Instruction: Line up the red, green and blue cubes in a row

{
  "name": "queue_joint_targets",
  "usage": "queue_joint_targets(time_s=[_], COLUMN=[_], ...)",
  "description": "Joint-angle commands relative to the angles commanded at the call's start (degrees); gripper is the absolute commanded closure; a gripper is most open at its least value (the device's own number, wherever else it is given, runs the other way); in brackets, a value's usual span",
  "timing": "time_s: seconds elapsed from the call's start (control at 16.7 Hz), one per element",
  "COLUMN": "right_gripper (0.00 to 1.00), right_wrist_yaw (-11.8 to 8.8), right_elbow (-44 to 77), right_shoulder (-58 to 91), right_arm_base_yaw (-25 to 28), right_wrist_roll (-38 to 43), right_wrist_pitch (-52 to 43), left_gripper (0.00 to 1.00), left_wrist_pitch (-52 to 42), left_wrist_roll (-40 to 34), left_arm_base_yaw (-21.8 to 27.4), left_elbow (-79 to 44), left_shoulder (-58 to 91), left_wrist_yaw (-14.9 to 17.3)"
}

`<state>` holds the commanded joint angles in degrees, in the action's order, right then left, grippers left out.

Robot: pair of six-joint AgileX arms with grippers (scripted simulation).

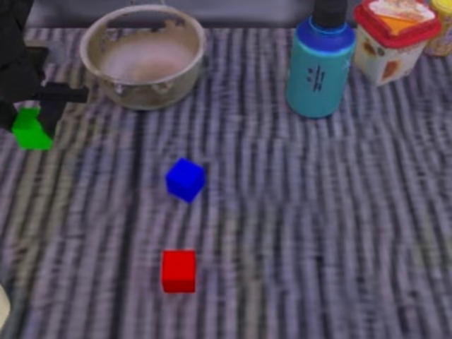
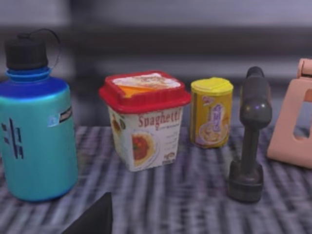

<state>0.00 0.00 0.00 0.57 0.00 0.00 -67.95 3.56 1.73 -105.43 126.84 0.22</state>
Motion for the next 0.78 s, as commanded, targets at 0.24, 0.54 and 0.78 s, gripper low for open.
queue_joint_targets(time_s=[0.24,0.54,0.78], right_gripper=[0.0,0.0,0.0], right_wrist_yaw=[0.0,0.0,0.0], right_elbow=[0.0,0.0,0.0], right_shoulder=[0.0,0.0,0.0], right_arm_base_yaw=[0.0,0.0,0.0], right_wrist_roll=[0.0,0.0,0.0], right_wrist_pitch=[0.0,0.0,0.0], left_gripper=[1.0,1.0,1.0], left_wrist_pitch=[0.1,-0.3,-0.6], left_wrist_roll=[-0.6,-12.9,-30.5], left_arm_base_yaw=[1.1,12.5,27.4], left_elbow=[0.1,1.5,4.4], left_shoulder=[0.2,-1.1,-3.5], left_wrist_yaw=[0.0,-0.2,-0.3])
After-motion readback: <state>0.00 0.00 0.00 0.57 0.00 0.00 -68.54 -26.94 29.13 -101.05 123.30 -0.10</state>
